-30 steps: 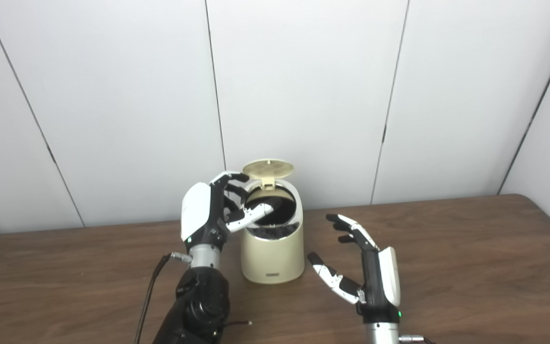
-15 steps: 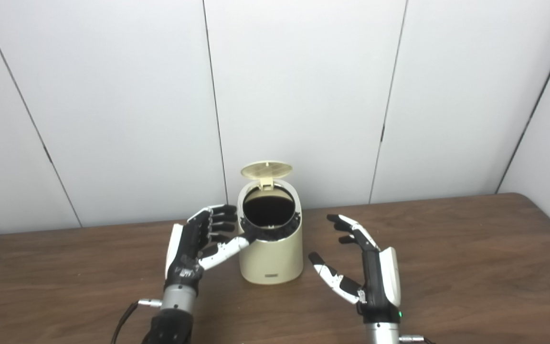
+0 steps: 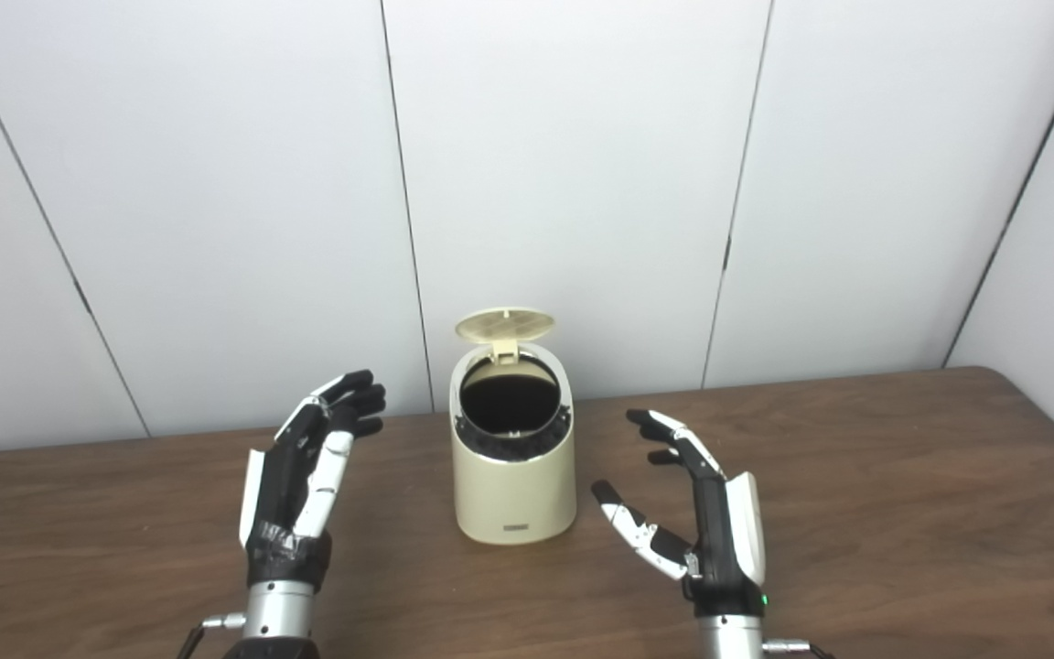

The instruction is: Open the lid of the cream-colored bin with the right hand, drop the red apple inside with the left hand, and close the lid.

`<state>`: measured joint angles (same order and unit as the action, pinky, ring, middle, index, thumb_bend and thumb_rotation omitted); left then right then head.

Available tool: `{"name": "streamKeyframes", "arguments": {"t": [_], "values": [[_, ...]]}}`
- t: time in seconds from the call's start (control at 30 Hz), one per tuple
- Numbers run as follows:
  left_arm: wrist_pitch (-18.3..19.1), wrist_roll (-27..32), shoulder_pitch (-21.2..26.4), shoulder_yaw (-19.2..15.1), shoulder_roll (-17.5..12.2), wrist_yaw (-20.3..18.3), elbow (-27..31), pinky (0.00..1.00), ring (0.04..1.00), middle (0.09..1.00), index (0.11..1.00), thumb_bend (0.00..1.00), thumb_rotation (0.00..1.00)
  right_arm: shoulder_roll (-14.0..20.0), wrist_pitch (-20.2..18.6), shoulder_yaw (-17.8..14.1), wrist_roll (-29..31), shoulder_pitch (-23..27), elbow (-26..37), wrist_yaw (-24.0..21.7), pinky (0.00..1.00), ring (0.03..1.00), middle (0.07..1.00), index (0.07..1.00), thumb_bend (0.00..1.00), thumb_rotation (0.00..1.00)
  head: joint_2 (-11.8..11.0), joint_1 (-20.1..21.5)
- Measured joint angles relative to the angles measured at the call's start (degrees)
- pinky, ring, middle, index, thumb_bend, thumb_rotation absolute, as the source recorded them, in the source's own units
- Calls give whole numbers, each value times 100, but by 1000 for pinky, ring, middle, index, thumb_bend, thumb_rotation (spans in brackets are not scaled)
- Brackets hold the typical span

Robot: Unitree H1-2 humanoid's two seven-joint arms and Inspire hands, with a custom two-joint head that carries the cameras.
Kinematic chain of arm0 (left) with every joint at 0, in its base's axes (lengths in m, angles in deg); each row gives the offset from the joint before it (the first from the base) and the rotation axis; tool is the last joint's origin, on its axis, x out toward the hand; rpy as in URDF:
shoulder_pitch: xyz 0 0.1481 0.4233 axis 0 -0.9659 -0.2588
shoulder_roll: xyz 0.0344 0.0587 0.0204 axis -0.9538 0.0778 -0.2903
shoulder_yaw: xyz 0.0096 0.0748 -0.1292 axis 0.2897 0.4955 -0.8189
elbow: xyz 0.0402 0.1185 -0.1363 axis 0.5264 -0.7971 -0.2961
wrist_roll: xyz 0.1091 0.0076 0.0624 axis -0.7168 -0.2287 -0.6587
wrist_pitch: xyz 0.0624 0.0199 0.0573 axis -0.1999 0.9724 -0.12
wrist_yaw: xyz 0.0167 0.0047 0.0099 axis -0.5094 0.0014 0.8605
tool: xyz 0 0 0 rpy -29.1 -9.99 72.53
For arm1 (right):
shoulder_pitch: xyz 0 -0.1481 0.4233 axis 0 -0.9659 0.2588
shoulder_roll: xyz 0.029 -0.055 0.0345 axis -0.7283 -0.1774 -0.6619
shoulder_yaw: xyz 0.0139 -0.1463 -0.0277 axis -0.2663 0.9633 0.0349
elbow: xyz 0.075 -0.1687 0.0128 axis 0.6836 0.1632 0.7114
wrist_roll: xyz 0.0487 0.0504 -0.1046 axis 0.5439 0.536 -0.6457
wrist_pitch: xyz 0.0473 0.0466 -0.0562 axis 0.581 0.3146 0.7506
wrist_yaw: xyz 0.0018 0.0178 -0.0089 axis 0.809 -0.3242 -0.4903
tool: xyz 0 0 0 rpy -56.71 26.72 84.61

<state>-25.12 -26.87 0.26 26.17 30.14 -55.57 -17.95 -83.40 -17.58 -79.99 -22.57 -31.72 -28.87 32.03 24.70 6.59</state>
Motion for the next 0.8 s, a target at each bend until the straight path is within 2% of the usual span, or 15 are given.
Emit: {"name": "streamKeyframes", "arguments": {"t": [0.07,0.17,0.27,0.33,0.47,0.6,0.8], "values": [[-66,81,-1,-52,-2,-11,1,688,746,749,738,270,742,16,61,10,-102,10,-8,34,604,732,777,756,312,356,-9,-26],[-78,85,-15,-114,-4,-6,2,678,744,746,726,225,621,106,123,21,-350,58,-5,73,658,775,805,792,361,581,-9,-26],[-79,53,-70,-143,-33,-3,2,668,739,742,720,232,551,477,50,35,-614,88,279,-137,715,829,850,851,446,841,-18,0],[-81,-33,-153,-183,-122,26,-1,659,730,734,714,236,531,761,-161,59,-854,27,671,-492,740,859,881,884,495,952,-9,44],[-95,-313,-167,-193,-159,159,-20,627,689,697,687,247,526,1075,-966,121,-1119,31,1597,-1505,850,938,958,955,620,998,-18,44],[-94,-617,-133,-153,18,339,-43,630,686,687,683,230,536,1249,-1627,280,-1107,472,2274,-2764,921,997,999,998,759,1000,-18,35],[-89,-750,-137,-161,56,409,-44,631,687,684,677,211,522,1261,-2378,312,-1208,1360,2775,-3853,950,1000,1000,998,792,983,9,35]]}}
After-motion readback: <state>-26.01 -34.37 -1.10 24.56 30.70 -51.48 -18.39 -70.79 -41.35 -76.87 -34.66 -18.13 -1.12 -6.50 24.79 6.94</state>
